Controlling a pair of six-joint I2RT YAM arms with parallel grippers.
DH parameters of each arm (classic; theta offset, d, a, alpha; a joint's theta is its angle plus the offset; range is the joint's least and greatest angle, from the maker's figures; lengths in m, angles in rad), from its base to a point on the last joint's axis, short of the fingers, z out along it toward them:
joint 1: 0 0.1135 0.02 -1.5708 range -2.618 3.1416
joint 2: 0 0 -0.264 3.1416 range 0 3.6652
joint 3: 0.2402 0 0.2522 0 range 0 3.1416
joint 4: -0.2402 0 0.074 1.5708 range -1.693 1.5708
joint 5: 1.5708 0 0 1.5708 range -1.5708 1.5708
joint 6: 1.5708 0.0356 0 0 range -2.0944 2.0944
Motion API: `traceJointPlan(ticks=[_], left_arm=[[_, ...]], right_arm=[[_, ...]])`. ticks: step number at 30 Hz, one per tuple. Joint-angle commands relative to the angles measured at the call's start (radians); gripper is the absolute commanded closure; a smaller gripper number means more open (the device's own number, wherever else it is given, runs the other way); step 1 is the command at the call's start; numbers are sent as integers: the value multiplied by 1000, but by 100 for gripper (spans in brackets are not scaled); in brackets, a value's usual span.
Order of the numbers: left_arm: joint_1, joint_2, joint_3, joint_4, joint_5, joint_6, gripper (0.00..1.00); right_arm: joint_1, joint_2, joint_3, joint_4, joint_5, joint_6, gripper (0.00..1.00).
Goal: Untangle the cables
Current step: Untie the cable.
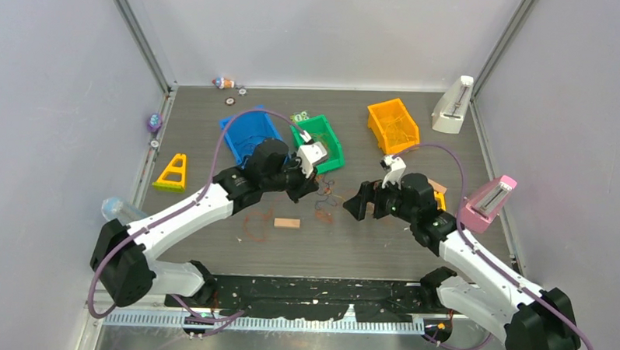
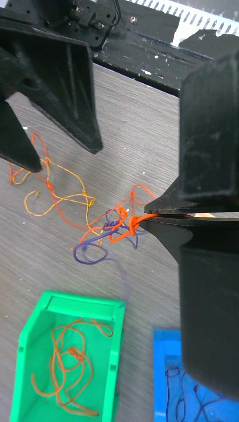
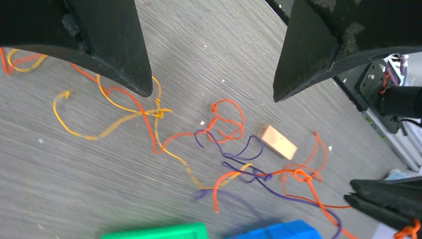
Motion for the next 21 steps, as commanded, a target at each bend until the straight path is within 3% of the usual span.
traceJointPlan(ticks=[1, 12, 21], left_arm=[[1, -67, 57, -95, -4, 16, 100], [-11, -103, 121, -194, 2, 48, 100], [-23, -153, 153, -215, 17, 51, 100]], right_arm=[[55, -48, -33, 244, -26, -27, 4], [203, -6, -93, 444, -12, -128, 4], [281, 166, -25, 525, 63, -151, 3]])
